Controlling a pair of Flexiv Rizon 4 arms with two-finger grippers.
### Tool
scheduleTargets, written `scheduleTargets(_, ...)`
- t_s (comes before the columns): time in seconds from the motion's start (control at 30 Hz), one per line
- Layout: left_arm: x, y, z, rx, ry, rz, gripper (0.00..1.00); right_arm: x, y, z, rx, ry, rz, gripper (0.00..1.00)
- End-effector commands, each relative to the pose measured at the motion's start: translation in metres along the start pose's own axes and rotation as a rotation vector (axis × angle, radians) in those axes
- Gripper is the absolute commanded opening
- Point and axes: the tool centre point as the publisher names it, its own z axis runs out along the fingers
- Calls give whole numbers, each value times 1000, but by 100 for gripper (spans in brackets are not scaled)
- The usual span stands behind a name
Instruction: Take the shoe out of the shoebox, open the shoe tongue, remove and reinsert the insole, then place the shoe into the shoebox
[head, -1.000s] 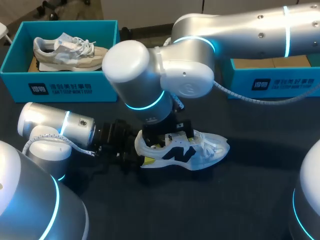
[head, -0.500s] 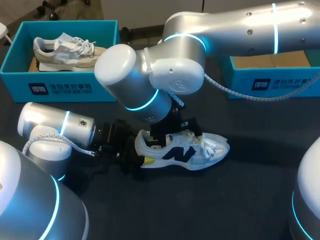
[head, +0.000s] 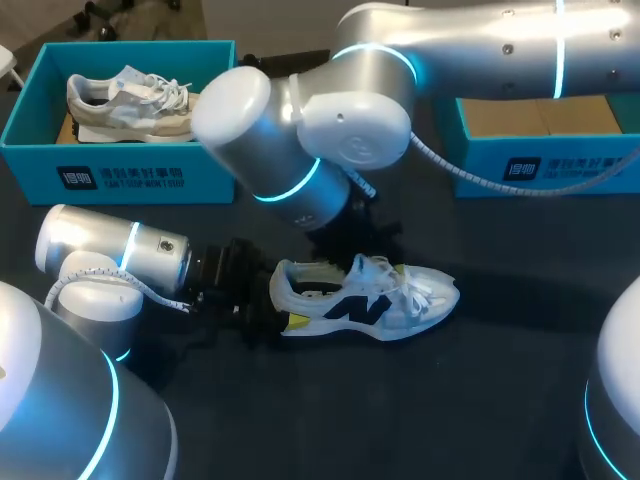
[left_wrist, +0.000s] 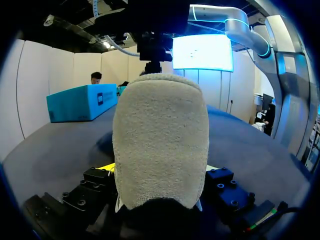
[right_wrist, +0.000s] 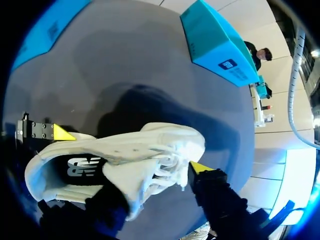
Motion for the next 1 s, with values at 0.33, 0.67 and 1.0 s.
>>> scheduleTargets(0.33, 0, 3, 3, -1, 0, 0, 0, -29, 4, 4, 0, 11, 173, 27)
scheduleTargets(0.67, 0, 3, 3, -1, 0, 0, 0, -47, 11, 19, -1, 12, 163, 1)
scheduleTargets(1.0, 0, 3, 3, -1, 0, 0, 0, -60, 8, 45, 22, 18, 165, 30)
